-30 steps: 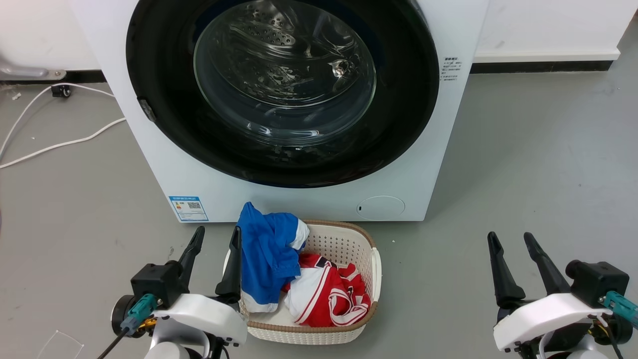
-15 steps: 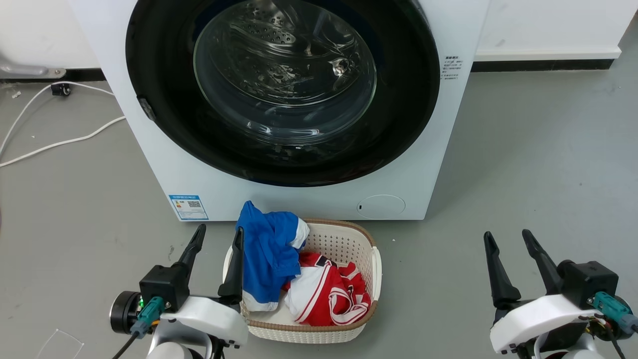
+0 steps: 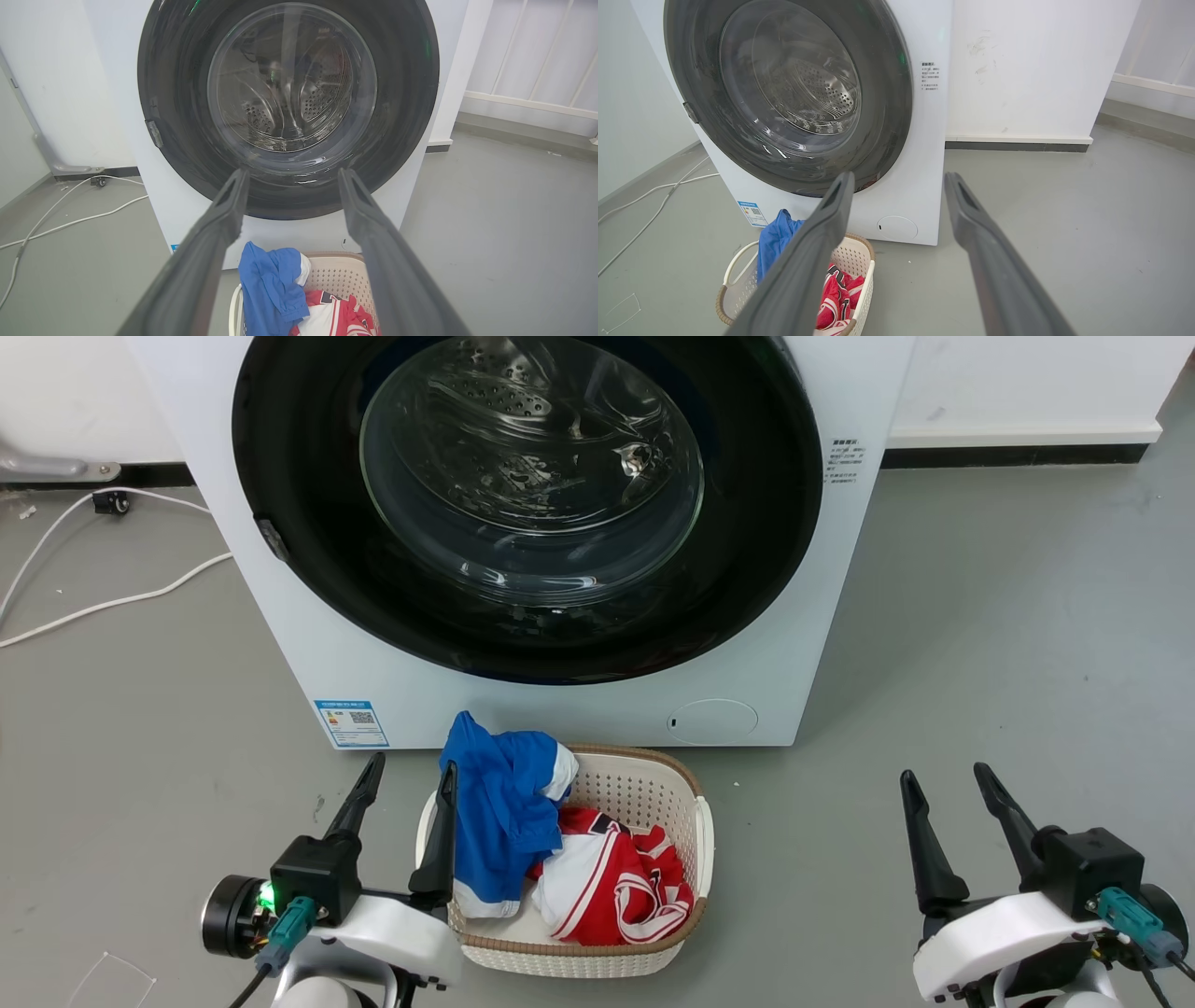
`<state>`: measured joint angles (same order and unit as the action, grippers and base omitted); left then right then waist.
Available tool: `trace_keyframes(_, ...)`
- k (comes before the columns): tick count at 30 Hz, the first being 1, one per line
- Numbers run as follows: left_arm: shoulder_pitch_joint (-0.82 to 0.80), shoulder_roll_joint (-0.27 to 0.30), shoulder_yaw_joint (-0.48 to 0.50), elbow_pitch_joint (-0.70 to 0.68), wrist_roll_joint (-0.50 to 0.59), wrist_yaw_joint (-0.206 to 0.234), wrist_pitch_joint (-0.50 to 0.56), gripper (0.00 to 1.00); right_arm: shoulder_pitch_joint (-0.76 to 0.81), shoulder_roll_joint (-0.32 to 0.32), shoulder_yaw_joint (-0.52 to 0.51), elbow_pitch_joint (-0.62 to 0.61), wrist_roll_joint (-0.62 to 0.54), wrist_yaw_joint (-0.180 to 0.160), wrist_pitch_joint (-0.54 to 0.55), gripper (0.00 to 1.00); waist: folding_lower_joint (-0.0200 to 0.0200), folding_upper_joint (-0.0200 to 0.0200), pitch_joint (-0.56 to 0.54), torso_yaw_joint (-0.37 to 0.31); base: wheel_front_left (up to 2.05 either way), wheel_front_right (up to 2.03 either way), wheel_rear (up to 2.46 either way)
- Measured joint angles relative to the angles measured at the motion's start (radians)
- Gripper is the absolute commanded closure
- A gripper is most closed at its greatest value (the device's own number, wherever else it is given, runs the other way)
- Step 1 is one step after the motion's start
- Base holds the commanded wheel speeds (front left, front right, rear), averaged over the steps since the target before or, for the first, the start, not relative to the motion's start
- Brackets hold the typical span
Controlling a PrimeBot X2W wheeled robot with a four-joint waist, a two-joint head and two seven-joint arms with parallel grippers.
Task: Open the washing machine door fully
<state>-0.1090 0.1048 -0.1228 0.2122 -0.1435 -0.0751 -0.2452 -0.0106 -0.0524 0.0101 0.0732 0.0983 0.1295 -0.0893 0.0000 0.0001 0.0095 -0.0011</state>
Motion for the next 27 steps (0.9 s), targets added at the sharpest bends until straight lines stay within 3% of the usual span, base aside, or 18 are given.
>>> trace_keyframes(20,-0.008,-0.028,0.049,0.031,0.042,-0.03,-0.018,0.0,-0.001,0.0,-0.008,0.026,-0.017,0.001,-0.028,0.0,0.0,0.0,0.007,0.002,0.0,0.0,0.0)
trace_keyframes(21,-0.008,-0.028,0.049,0.031,0.042,-0.03,-0.018,0.0,-0.001,0.0,-0.008,0.026,-0.017,0.001,-0.028,0.31,0.0,0.0,0.007,0.002,0.0,0.0,0.0)
trace_keyframes(22,-0.008,-0.031,0.054,0.035,0.042,-0.031,-0.018,0.0,-0.001,0.0,-0.009,0.028,-0.011,0.001,-0.028,0.84,0.0,0.0,0.007,0.002,0.0,0.0,0.0)
trace_keyframes(23,-0.008,-0.033,0.055,0.035,0.042,-0.032,-0.018,0.0,-0.002,0.0,-0.009,0.029,-0.011,0.001,-0.028,1.0,0.0,0.0,0.007,0.002,0.0,0.0,0.0)
trace_keyframes(27,-0.009,-0.039,0.063,0.035,0.041,-0.036,-0.018,0.0,-0.003,0.001,-0.017,0.033,0.038,0.001,-0.029,1.0,0.0,0.0,0.009,0.002,0.0,0.0,0.0)
